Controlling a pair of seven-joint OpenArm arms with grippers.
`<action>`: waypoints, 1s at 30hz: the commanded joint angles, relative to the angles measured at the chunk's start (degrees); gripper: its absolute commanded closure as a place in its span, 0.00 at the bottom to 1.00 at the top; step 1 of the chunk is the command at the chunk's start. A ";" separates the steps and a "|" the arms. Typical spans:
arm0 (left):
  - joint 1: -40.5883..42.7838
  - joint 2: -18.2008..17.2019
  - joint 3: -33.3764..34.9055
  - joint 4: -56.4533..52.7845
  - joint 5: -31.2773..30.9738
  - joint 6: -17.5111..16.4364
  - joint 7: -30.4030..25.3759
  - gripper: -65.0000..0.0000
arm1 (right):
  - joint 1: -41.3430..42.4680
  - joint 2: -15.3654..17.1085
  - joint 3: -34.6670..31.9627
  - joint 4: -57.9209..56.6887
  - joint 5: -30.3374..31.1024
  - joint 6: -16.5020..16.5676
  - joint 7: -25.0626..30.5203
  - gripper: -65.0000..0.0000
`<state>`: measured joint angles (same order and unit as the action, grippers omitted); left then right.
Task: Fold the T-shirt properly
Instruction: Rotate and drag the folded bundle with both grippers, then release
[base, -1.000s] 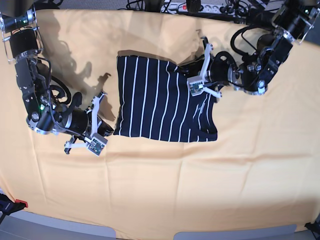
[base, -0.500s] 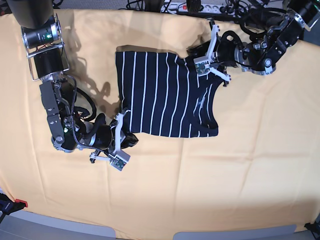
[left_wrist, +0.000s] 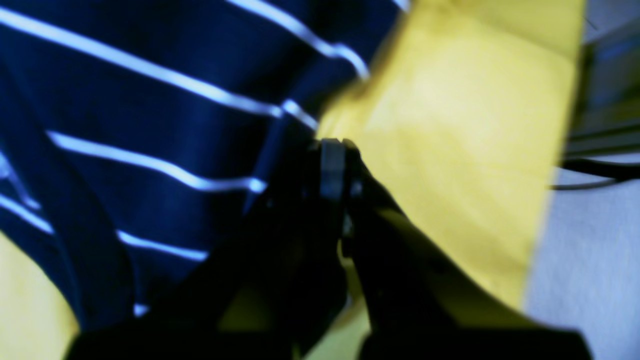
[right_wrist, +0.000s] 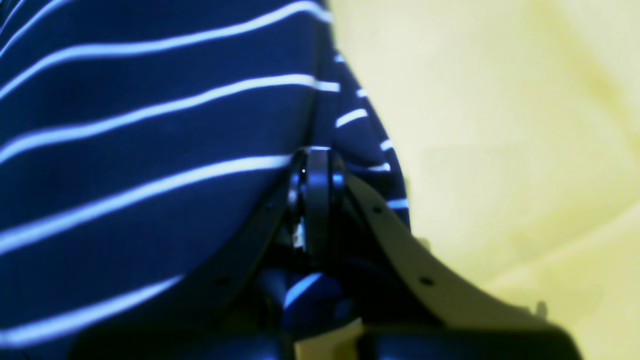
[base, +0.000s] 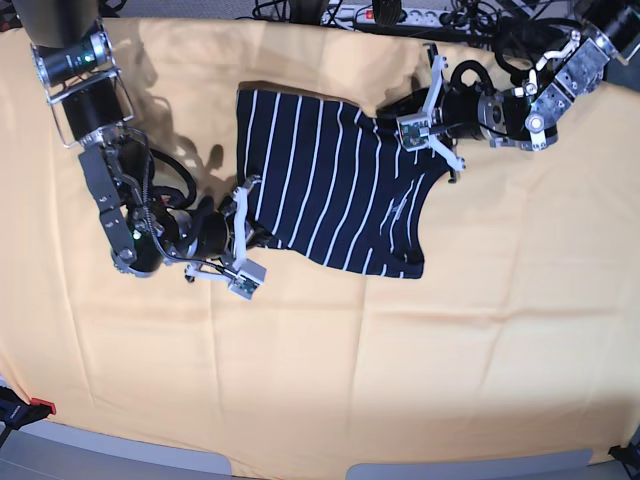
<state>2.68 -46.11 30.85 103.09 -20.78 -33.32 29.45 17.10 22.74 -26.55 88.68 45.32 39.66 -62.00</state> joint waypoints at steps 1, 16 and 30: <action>-1.14 -1.66 0.00 -4.28 11.93 4.70 11.91 1.00 | 0.07 1.33 0.31 2.08 1.18 0.34 0.35 1.00; -16.87 7.78 0.00 -20.98 13.46 4.83 -4.33 1.00 | -16.41 9.97 3.17 20.81 -6.03 -8.94 0.46 1.00; -25.66 14.99 0.00 -21.86 10.95 12.00 -1.09 1.00 | -35.78 5.79 24.33 30.38 -6.47 -12.24 2.14 1.00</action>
<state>-21.63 -30.46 31.22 80.90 -10.44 -21.80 28.21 -19.25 28.14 -2.37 117.93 37.93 27.31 -61.45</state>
